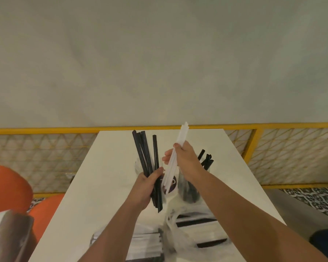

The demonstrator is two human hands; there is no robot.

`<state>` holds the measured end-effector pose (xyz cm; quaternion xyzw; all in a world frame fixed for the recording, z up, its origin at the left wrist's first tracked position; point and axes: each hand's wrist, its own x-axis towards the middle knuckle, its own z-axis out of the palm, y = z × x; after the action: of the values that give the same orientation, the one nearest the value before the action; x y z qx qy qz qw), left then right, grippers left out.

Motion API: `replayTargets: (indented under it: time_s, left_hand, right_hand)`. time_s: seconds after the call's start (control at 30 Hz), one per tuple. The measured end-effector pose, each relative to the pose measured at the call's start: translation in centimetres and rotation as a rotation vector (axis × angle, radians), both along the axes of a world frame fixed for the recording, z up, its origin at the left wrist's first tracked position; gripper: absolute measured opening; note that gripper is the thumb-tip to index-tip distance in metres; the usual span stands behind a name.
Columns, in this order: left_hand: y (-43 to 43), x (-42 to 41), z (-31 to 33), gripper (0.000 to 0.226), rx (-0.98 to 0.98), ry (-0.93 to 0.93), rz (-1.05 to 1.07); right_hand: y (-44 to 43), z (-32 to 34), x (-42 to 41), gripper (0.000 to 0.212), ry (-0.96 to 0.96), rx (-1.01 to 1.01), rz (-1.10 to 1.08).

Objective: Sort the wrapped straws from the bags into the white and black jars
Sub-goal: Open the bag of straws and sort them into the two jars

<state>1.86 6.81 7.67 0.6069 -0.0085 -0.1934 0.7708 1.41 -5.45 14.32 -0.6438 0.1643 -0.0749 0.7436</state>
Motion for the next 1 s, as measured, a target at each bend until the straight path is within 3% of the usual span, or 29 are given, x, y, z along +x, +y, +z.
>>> replayTargets:
  time_s: [0.1,0.27,0.43,0.63,0.7,0.8,0.87,1.0]
  left_hand:
    - [1.7,0.8,0.1,0.012,0.001,0.016,0.124]
    - [4.0,1.4,0.5,0.01,-0.093,0.039,0.092]
    - [4.4,1.4,0.7,0.015,-0.138,0.044,0.005]
    - [4.3,1.3,1.1,0.02,-0.138,0.034,-0.057]
    - [4.1,1.3,1.3,0.02,-0.127,0.035,-0.077]
    - [3.7,1.4,1.6,0.021,-0.12,0.027,-0.093]
    - [3.4,1.3,1.8,0.023,-0.127,0.022,-0.102]
    - [2.5,1.1,2.3,0.025,-0.134,0.033,-0.109]
  right_hand:
    - [0.6,0.9,1.7,0.011,-0.136,0.026,-0.118]
    - [2.0,0.5,4.4,0.02,-0.307,-0.025,-0.196]
    - [3.4,-2.4,5.7,0.012,-0.225,-0.212,-0.08]
    - [3.2,-3.9,5.4,0.024,-0.055,-0.429,0.115]
    - [3.1,-3.9,5.4,0.029,-0.083,-0.496,0.11]
    - [3.3,-3.1,5.1,0.042,-0.242,-0.643,-0.075]
    - [3.7,-2.0,4.8,0.039,-0.336,-0.665,-0.146]
    - [4.2,-0.1,4.1,0.031,-0.199,-0.594,0.076]
